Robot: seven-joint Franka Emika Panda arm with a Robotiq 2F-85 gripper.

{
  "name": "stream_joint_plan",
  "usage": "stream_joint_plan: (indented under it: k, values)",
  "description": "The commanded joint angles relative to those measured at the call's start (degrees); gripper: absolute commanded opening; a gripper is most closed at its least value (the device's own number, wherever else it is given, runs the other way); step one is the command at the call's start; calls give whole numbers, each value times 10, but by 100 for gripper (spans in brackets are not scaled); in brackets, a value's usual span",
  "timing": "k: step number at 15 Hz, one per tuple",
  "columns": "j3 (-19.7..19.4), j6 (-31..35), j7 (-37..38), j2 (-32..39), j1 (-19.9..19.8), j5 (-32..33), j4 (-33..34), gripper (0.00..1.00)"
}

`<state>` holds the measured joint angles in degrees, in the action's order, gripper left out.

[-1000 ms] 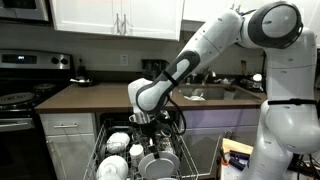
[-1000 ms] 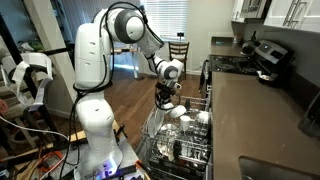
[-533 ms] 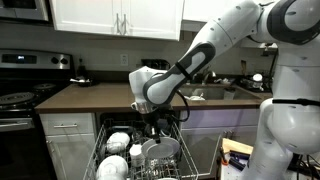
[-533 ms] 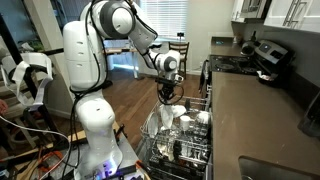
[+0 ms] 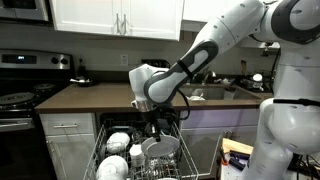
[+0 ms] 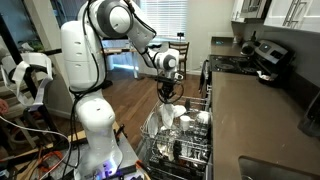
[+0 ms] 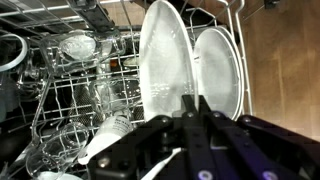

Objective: Get the rightmost plate on the plate dryer then put it on the counter

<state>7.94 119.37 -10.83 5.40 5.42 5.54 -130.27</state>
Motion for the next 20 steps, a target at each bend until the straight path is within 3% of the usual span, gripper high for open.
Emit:
stream_joint_plan:
  k: [1, 17, 20]
  values:
    - [-3, -10, 25, -2, 10, 26, 5, 1]
    - [-2, 7, 139, -14, 41, 231, 11, 1]
    - [-1, 5, 127, 0, 38, 220, 13, 6]
